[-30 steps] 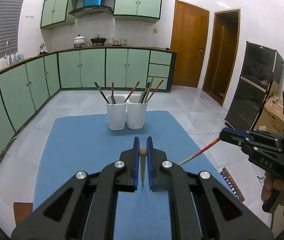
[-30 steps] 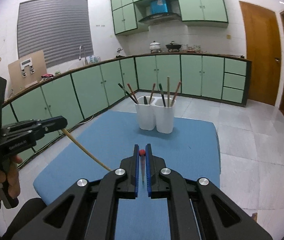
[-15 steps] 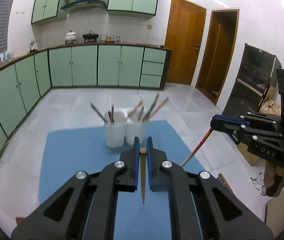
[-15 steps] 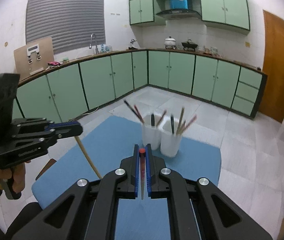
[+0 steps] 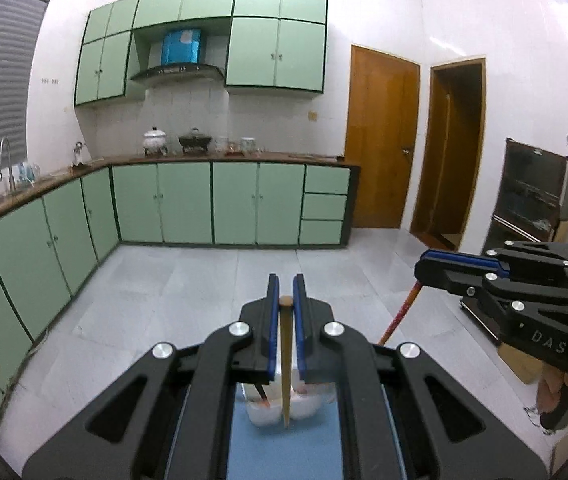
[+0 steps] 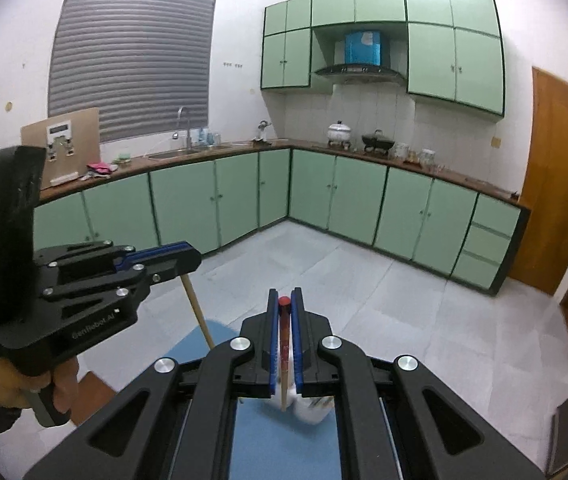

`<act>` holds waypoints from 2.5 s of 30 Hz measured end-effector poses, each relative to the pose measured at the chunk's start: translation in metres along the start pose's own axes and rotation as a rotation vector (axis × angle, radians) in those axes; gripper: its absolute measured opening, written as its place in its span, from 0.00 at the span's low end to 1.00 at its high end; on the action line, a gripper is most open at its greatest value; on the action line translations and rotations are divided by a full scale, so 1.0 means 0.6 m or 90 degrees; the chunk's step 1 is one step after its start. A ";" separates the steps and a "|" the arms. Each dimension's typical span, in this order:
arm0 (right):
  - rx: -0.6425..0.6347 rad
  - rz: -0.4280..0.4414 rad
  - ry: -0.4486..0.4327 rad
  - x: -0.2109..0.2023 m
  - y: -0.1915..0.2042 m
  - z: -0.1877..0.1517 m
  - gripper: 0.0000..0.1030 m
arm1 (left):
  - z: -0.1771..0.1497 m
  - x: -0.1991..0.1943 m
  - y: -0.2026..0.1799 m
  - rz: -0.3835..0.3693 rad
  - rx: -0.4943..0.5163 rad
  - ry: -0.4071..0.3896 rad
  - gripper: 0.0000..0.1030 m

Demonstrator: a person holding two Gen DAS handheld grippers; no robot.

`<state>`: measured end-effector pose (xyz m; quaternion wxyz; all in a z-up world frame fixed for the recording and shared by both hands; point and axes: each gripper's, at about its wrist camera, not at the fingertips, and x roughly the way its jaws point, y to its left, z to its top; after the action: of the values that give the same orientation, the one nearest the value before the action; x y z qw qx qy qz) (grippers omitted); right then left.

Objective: Organize utensils

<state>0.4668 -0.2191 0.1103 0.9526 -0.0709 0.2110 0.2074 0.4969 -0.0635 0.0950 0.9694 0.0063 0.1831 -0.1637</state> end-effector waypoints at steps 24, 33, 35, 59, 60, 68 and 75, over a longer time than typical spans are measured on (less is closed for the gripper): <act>0.093 -0.010 0.037 0.190 -0.082 -0.079 0.36 | -0.070 0.178 0.060 0.039 -0.024 0.050 0.64; 0.165 -0.078 -0.099 -0.166 0.030 -0.181 0.95 | -0.123 -0.167 0.028 0.171 0.027 0.028 0.95; 0.194 -0.105 -0.055 -0.217 0.063 -0.254 0.95 | -0.183 -0.239 0.025 0.198 0.029 0.053 0.95; 0.157 -0.182 -0.055 -0.569 0.368 -0.502 0.95 | -0.440 -0.721 -0.106 0.244 -0.070 0.056 0.95; 0.158 -0.187 -0.057 -0.574 0.367 -0.501 0.95 | -0.444 -0.727 -0.110 0.237 -0.077 0.056 0.95; 0.168 -0.198 -0.060 -0.584 0.359 -0.504 0.95 | -0.452 -0.742 -0.123 0.238 -0.083 0.050 0.95; 0.178 -0.201 -0.045 -0.571 0.349 -0.512 0.95 | -0.457 -0.730 -0.121 0.250 -0.078 0.053 0.95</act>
<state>-0.0194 -0.2231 -0.0289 0.9807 0.0370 0.1903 0.0265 -0.0084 0.0255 -0.0007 0.9728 -0.0102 0.2277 0.0403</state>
